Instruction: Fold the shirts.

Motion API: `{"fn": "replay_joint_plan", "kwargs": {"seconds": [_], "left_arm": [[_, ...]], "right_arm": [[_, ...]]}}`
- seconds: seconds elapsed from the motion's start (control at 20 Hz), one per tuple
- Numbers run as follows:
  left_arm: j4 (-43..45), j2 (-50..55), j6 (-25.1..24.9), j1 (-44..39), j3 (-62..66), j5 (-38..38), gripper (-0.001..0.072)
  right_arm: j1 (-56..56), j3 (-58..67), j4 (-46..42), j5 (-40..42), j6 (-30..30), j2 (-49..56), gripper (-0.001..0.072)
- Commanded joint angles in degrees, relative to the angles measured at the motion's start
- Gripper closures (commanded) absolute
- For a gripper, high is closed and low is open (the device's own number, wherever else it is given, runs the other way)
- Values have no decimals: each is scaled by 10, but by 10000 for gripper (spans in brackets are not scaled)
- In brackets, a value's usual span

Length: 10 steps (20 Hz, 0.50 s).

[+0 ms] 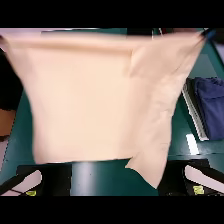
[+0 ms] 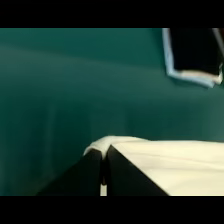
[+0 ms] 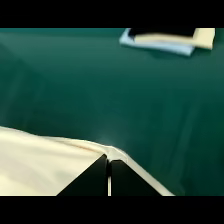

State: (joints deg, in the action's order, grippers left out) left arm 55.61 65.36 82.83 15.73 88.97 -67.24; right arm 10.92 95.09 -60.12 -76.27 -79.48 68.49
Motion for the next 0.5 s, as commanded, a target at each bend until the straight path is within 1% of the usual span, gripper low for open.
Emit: {"fn": "replay_joint_plan", "kwargs": {"seconds": [0.0, 0.05, 0.15, 0.25, 0.3, 0.35, 0.45], "left_arm": [[61, 120, -8, -64, -93, 22, 682], [62, 162, -8, -75, -93, 26, 682], [59, 224, -9, -88, -93, 64, 682], [52, 254, -8, -91, -90, 112, 682], [53, 259, -8, -91, -84, 129, 682], [53, 257, -8, -87, -78, 137, 682], [53, 257, -9, -79, -47, 112, 680]], "right_arm": [[-66, -74, -59, 28, -23, 99, 700], [-71, -75, -58, 40, -30, 130, 700], [-70, -74, -35, 82, -37, 180, 700], [-65, -56, -4, 118, -37, 218, 700], [-64, -34, 2, 122, -37, 234, 700], [-59, -10, 0, 121, -36, 245, 700], [-56, 34, -4, 116, -35, 256, 700]]}}
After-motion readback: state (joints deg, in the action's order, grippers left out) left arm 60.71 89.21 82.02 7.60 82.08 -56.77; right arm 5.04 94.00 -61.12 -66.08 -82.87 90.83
